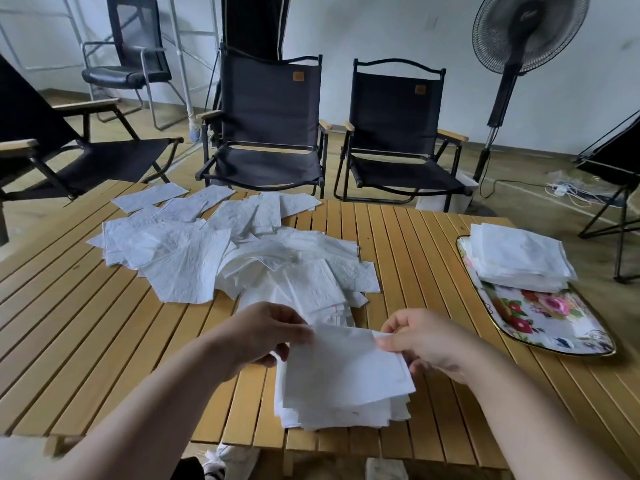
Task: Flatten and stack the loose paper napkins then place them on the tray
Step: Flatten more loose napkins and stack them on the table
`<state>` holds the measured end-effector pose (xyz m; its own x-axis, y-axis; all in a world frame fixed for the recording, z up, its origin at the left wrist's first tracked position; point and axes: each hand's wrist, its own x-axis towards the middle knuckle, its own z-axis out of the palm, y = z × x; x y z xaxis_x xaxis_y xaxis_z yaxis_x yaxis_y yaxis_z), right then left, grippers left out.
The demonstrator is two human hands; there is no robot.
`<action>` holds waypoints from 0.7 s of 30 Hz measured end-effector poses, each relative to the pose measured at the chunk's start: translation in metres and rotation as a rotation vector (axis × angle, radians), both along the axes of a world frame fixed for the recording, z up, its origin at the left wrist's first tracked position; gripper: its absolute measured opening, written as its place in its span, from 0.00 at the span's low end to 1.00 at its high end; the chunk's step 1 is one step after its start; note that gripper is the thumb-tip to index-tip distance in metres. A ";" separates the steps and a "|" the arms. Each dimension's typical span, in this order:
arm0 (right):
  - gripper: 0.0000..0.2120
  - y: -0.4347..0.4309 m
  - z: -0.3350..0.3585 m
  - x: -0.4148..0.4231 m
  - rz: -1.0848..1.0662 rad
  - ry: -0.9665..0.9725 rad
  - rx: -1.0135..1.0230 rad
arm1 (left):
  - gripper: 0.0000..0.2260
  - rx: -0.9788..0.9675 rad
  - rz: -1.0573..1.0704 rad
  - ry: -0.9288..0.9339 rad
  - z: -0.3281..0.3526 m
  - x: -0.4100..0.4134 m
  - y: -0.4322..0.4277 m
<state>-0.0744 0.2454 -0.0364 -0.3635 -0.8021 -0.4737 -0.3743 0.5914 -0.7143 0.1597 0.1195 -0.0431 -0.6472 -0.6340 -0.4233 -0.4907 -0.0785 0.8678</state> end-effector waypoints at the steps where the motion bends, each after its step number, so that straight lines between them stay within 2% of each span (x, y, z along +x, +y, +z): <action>1: 0.05 -0.002 -0.003 -0.001 0.019 0.045 0.025 | 0.06 -0.034 -0.001 -0.047 -0.002 -0.001 0.000; 4: 0.07 -0.007 -0.006 -0.004 0.087 0.185 0.100 | 0.07 -0.186 -0.020 -0.200 -0.008 -0.002 -0.001; 6: 0.08 -0.008 -0.006 -0.004 0.087 0.199 0.112 | 0.07 -0.275 -0.031 -0.243 -0.011 -0.002 -0.003; 11: 0.08 -0.022 -0.009 0.005 -0.115 0.294 -0.134 | 0.07 -0.455 0.078 -0.190 -0.006 -0.005 -0.012; 15: 0.07 -0.052 -0.018 0.020 -0.193 0.324 -0.206 | 0.08 -0.493 0.202 -0.135 -0.005 -0.003 -0.019; 21: 0.13 -0.100 -0.040 0.033 -0.203 0.344 -0.080 | 0.09 -0.486 0.242 -0.110 -0.010 0.004 -0.024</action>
